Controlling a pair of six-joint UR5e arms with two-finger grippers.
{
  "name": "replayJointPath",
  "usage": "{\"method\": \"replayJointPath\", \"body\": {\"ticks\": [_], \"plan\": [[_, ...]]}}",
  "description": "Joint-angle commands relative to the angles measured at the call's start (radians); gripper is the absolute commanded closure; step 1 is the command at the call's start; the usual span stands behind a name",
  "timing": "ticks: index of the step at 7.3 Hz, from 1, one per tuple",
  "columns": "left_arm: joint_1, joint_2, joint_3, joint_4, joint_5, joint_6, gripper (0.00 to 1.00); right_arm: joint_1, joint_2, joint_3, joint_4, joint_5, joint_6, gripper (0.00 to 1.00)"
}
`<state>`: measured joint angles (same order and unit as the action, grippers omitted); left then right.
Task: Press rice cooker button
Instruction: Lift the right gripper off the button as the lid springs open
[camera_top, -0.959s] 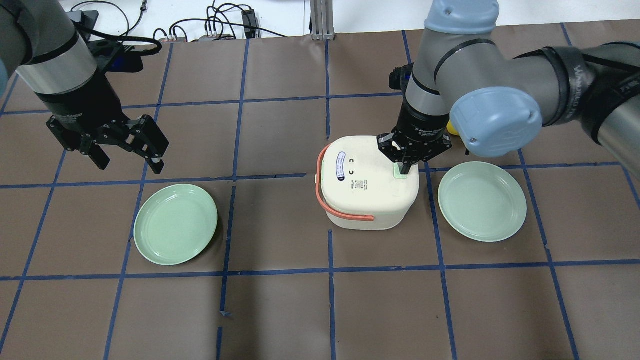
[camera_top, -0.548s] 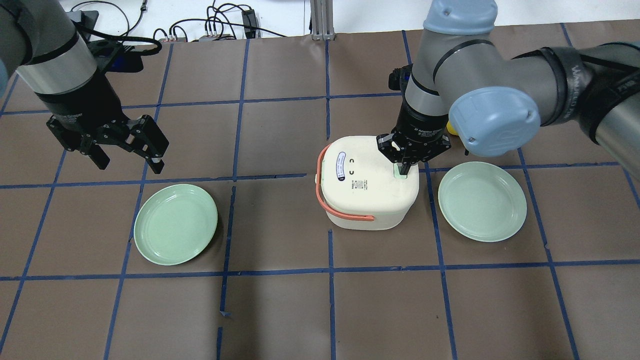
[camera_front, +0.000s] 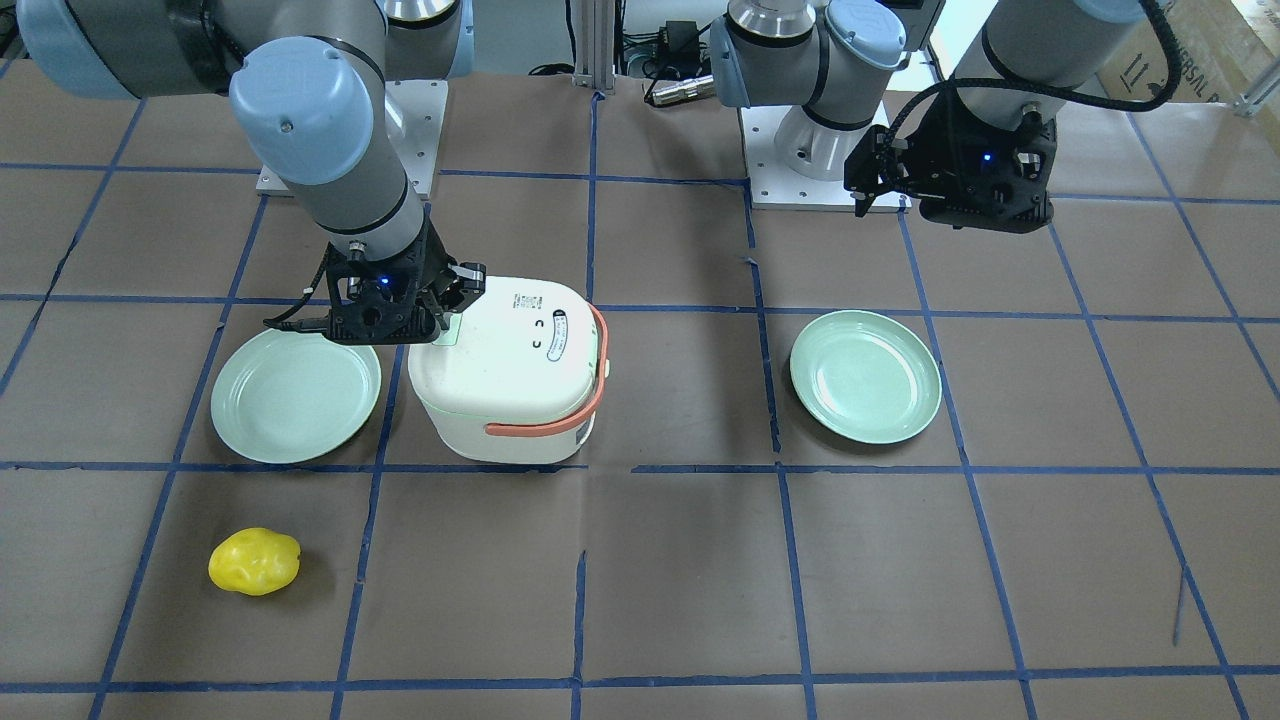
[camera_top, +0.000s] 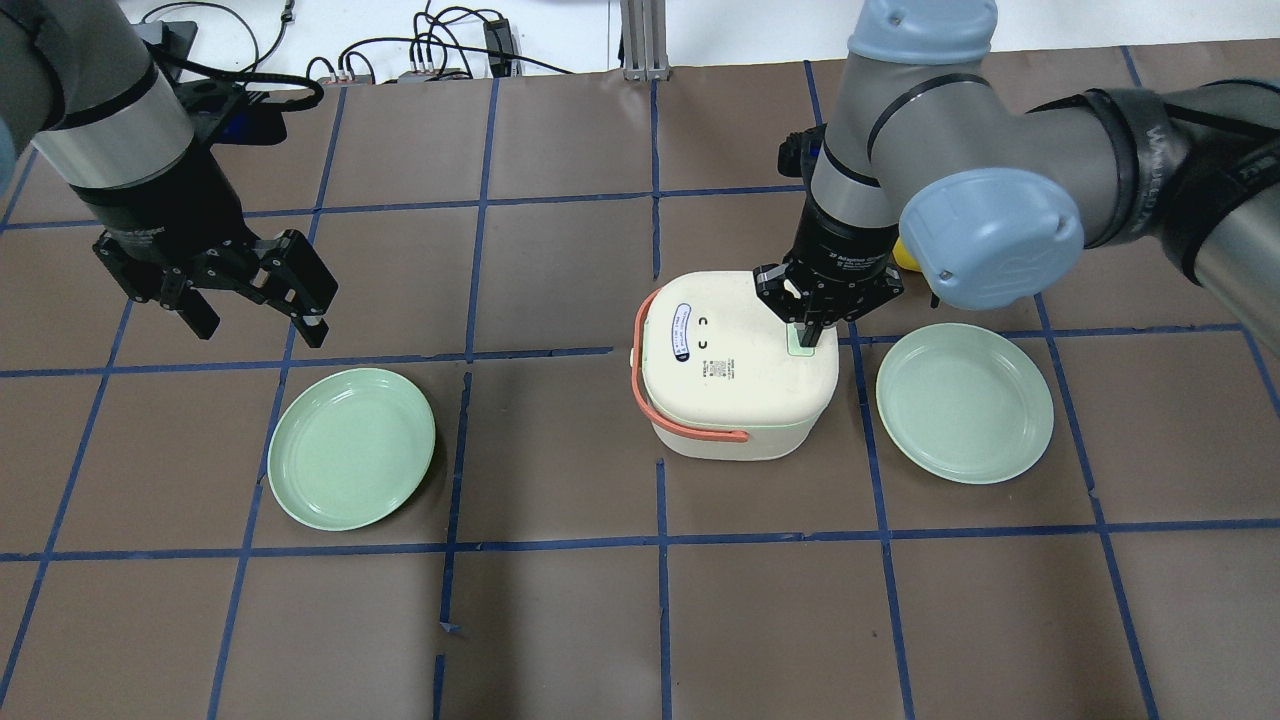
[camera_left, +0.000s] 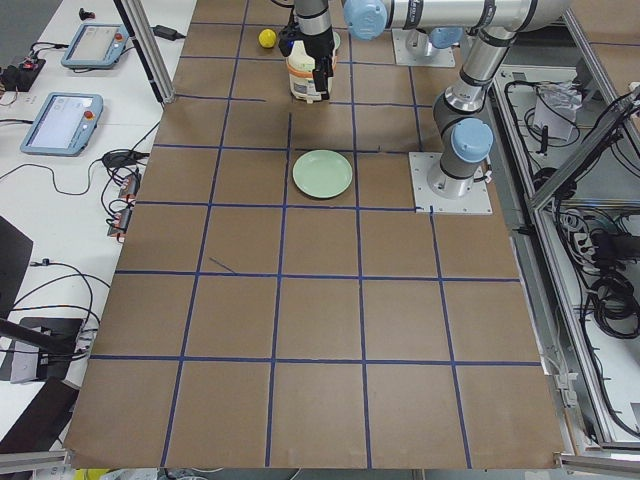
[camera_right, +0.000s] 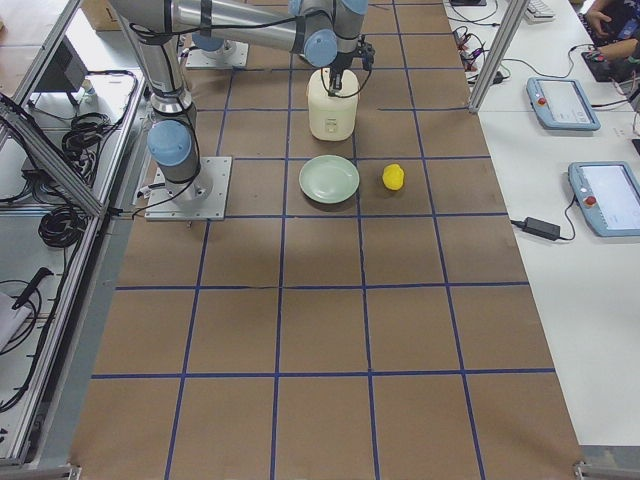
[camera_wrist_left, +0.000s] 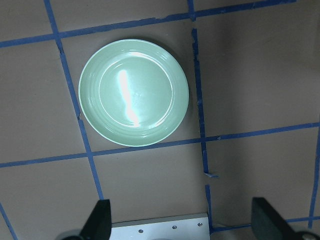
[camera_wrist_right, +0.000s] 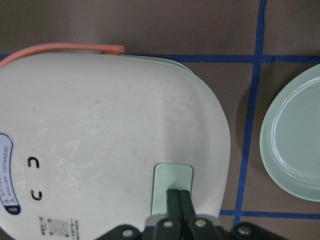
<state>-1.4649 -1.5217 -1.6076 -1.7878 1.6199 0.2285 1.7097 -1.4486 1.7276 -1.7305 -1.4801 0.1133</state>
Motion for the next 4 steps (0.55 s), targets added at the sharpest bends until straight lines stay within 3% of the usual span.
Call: {"method": "replayJointPath", "body": {"ticks": [1,2,4], "plan": [[0.0,0.0,0.0,-0.001,0.0,0.0,0.0,0.001,-0.021,-0.064,0.003,-0.015,0.008,0.45],[0.0,0.0,0.0,0.001,0.0,-0.001,0.0,-0.002,-0.042,-0.151,0.031,-0.054,0.006,0.23],[0.0,0.0,0.0,0.001,0.0,0.0,0.0,-0.033,-0.024,-0.276,0.115,-0.088,-0.012,0.01]]}}
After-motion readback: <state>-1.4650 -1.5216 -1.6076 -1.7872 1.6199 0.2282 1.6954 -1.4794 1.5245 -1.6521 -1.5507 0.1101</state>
